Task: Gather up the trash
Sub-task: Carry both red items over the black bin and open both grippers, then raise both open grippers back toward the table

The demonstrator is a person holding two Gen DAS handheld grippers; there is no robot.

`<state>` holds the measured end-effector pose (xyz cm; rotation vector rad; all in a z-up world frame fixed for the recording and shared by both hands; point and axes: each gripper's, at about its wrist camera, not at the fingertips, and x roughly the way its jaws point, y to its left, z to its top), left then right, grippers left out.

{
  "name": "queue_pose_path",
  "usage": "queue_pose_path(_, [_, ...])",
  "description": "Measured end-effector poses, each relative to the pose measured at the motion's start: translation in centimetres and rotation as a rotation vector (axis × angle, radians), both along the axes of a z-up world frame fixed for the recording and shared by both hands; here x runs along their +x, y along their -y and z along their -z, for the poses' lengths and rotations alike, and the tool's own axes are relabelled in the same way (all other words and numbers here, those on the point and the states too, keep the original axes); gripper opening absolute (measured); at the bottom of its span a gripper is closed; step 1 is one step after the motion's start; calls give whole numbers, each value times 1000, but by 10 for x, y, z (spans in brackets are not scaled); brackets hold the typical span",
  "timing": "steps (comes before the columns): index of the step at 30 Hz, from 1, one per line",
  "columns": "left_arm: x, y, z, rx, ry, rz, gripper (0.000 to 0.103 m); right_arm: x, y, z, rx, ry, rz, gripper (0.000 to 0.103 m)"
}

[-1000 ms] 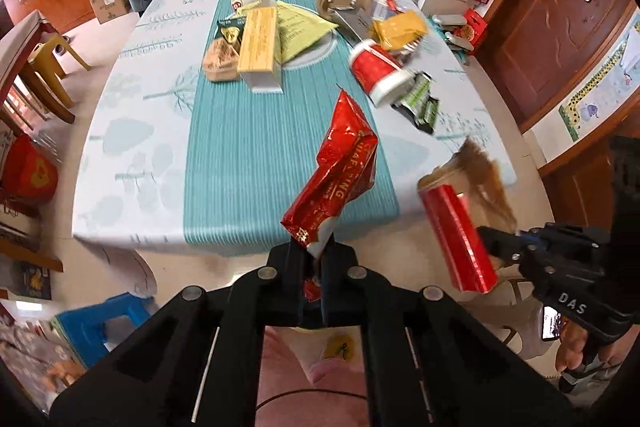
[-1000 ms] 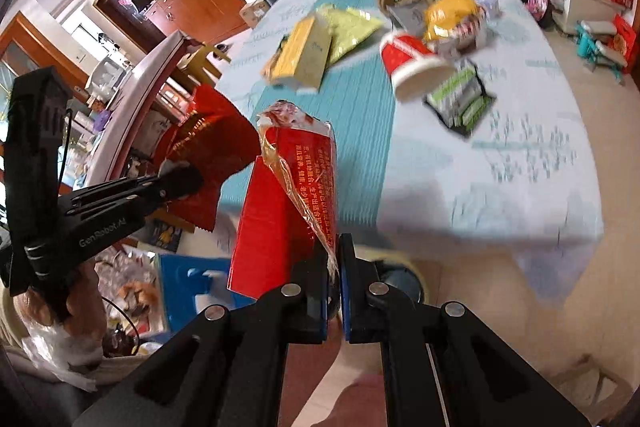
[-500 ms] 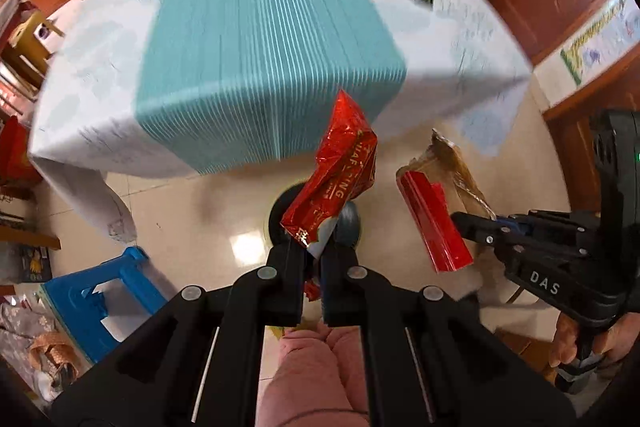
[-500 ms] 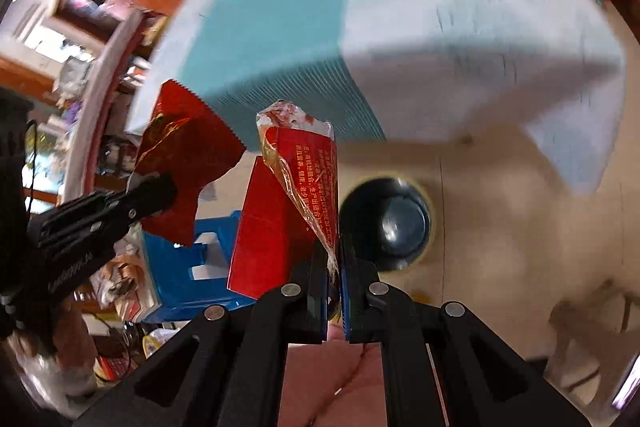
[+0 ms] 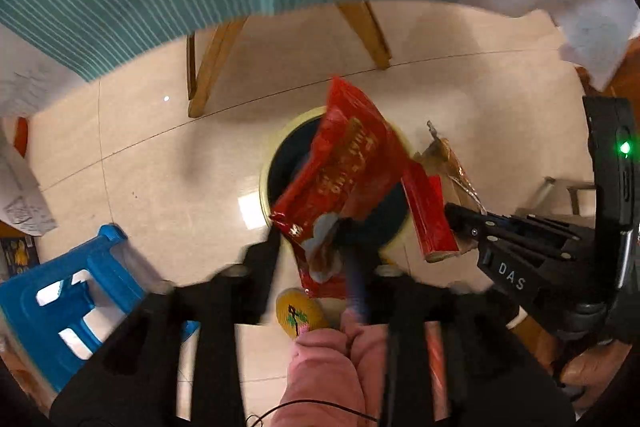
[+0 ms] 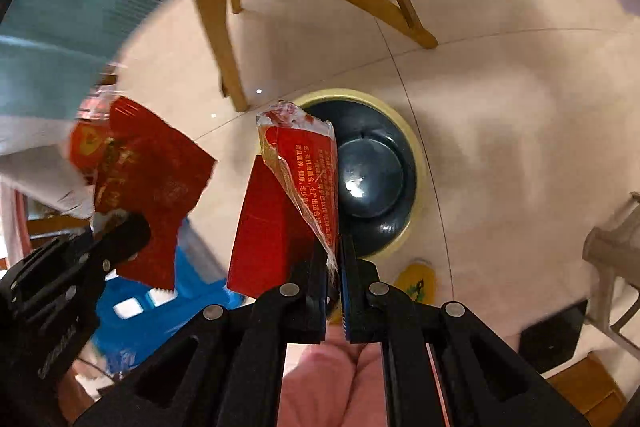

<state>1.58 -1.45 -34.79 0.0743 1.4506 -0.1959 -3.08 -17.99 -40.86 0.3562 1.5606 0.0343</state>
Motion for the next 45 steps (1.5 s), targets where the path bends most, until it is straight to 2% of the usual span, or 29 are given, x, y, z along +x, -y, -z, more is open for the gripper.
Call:
queue_pose_path(1, [3,1,8,-6,1,-8,53,2,-1,9,-4,-7,6,8])
queue_pose_path(2, [3,0,18,-7,1,-16,56,5,1,17,-6,-4,12,10])
queue_pose_path(4, [7,1,29,8,0,-27,68,7,1,30,-12,11,22,34])
queue_pose_path(5, [8,1,34,14,-2,-31,68,8,1,32,-14,20,27,38])
queue_pose_path(8, [12,0,41,25,-3,-39,69,11,1,35,-16,29,31,39])
queue_pose_path(15, [11,-6,27,27,29,-36,69,16,0,20,-56,61,6,40])
queue_pose_path(21, [11,-14,-2,26,48,-57,69,14,-9,-18,-97,95,-26,40])
queue_pose_path(26, [8,-22,-48,18,72,-64,69,13,-18,-77,-116,117,-50,40])
queue_pose_path(31, [1,-27,-108,6,91,-46,69,10,-27,-146,-132,149,-73,40])
queue_pose_path(38, [-14,-32,-219,-25,157,11,69,-2,-36,-261,-121,191,-90,40])
queue_pose_path(42, [-16,-36,-285,-47,231,38,69,-14,-41,-332,-120,239,-90,40])
queue_pose_path(45, [-16,-41,-322,-55,294,52,69,-24,-42,-374,-123,279,-88,40])
